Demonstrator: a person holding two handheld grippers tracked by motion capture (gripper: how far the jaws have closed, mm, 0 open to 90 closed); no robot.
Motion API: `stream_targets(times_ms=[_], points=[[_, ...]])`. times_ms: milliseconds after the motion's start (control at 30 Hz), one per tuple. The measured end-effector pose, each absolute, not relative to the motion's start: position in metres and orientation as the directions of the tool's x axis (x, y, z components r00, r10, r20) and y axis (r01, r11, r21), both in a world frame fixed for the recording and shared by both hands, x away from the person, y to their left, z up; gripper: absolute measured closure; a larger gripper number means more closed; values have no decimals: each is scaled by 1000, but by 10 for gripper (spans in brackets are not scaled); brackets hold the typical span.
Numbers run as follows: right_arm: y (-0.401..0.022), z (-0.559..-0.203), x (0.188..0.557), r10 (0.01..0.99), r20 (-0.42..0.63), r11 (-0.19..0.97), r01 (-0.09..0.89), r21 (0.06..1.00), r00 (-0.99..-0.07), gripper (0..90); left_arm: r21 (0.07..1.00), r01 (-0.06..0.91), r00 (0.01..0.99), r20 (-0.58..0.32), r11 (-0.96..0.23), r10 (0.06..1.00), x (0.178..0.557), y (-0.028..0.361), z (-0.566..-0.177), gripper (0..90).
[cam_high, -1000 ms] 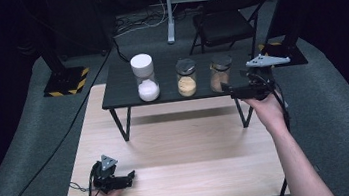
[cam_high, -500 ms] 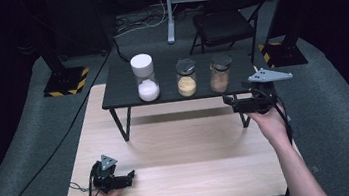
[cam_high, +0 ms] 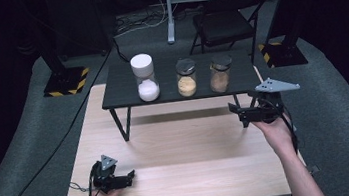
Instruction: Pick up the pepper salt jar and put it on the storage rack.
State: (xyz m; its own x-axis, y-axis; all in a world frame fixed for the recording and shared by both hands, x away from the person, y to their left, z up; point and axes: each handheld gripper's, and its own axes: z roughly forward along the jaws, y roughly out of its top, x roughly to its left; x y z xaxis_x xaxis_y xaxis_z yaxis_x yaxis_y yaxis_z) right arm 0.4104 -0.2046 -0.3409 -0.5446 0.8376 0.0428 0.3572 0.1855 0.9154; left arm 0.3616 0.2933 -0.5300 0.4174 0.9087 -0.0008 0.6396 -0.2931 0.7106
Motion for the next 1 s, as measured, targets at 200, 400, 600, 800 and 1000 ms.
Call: stream_targets(times_ms=[200, 400, 600, 800, 1000], points=[[-208, -351, 405, 839, 51, 182, 367, 912, -542, 117, 711, 640, 417, -1, -293, 909, 361, 293, -530, 10], [-212, -362, 402, 843, 62, 174, 381, 908, -534, 117, 711, 640, 417, -1, -293, 909, 361, 293, -530, 10], [-216, -375, 395, 846, 62, 174, 386, 906, -529, 117, 711, 640, 417, -1, -293, 909, 361, 293, -530, 10], [-219, -385, 392, 849, 61, 179, 394, 901, -525, 116, 711, 640, 417, -1, -293, 909, 361, 293, -530, 10], [-219, -396, 388, 850, 56, 185, 396, 900, -524, 116, 711, 640, 417, -1, -293, 909, 361, 293, -530, 10]])
